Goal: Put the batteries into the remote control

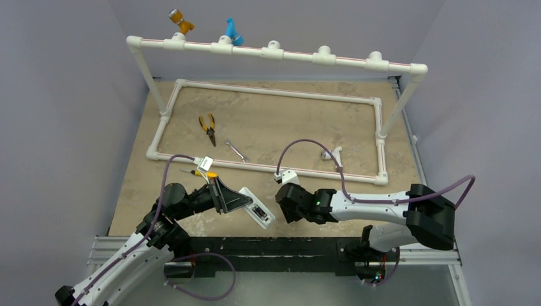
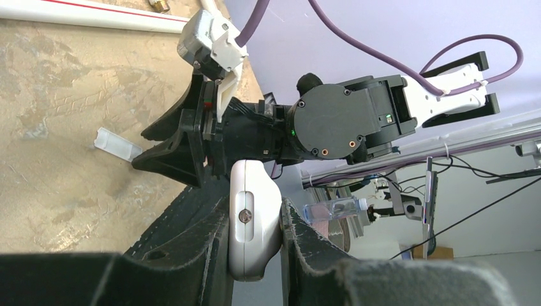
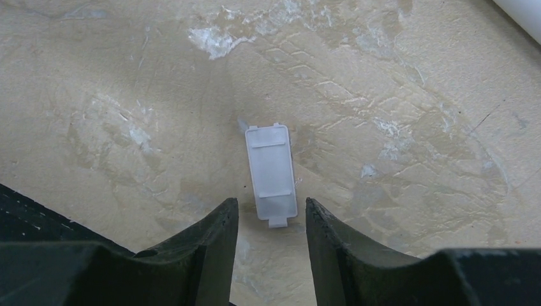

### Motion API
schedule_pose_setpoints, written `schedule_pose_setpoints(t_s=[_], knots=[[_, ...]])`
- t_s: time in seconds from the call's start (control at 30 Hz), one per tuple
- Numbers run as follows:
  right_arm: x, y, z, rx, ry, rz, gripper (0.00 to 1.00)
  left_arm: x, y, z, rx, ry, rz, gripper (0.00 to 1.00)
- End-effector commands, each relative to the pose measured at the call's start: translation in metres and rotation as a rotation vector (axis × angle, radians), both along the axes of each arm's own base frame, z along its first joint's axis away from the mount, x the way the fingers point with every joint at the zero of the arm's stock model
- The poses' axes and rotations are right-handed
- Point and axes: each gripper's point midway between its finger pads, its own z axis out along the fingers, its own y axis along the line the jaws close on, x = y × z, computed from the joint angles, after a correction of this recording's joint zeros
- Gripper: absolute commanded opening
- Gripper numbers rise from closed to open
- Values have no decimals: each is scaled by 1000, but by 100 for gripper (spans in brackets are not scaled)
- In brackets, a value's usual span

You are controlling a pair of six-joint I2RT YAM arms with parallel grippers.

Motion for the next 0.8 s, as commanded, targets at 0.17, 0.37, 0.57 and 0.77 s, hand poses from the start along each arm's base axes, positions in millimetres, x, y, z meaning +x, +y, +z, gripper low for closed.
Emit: schedule_pose_setpoints(t_s=[0.17,0.37,0.57,0.77], knots=[[-1,-9,-4,47,-12,-17,50,0,-1,8,-20,-32,0,0],[0,-12,-5,82,-7,-25,52,1,-1,9,-20,-32,-1,0],[4,-7,-4,108,-10,-29,53,1,-1,10,-20,-32,-2,0],[9,-3,-5,107,-8,-38,39,1,-1,10,-18,-32,-3,0]])
